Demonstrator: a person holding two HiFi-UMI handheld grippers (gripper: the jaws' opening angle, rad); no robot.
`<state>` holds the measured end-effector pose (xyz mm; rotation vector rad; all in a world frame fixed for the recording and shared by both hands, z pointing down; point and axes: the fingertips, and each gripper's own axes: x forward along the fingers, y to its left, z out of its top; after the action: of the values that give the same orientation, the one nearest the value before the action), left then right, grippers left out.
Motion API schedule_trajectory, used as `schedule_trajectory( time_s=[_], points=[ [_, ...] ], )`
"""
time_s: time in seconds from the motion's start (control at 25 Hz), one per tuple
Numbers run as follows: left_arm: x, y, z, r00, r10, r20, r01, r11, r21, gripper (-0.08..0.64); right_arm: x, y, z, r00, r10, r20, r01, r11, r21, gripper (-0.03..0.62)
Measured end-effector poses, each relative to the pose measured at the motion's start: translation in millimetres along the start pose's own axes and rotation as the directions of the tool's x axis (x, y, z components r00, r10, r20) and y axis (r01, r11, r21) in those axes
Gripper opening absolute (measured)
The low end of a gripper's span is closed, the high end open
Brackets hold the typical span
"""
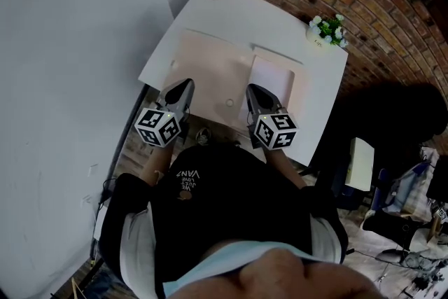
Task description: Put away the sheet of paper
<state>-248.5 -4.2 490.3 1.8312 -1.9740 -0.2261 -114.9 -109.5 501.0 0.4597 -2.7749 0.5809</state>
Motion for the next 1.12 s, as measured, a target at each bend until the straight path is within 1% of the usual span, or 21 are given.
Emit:
schedule_trajectory(
  time_s=[0.32,0.76,1.12],
  points=[
    [-4.6,-6.3,7.4,1.000,0.008,0.009,-0.008,0.999,0.031,0.002,-5.5,-0.5,7.9,1.000,-0.020,0.015,0.021,0.998,-0.054,-0.003],
    [-4.0,-8.5,3.8,1.000,0.005,0.018,-0.005,1.000,-0.005,0.002,-8.3,-3.5,10.5,0.999,-0.031,0.029,0.032,0.998,-0.058,-0.003],
    [-2.1,-7.9,4.9,1.000,-0.003,0.014,0.003,1.000,-0.001,0.002,-4.9,-2.0,9.6,0.999,-0.034,0.031,0.035,0.998,-0.048,-0.003]
  ],
)
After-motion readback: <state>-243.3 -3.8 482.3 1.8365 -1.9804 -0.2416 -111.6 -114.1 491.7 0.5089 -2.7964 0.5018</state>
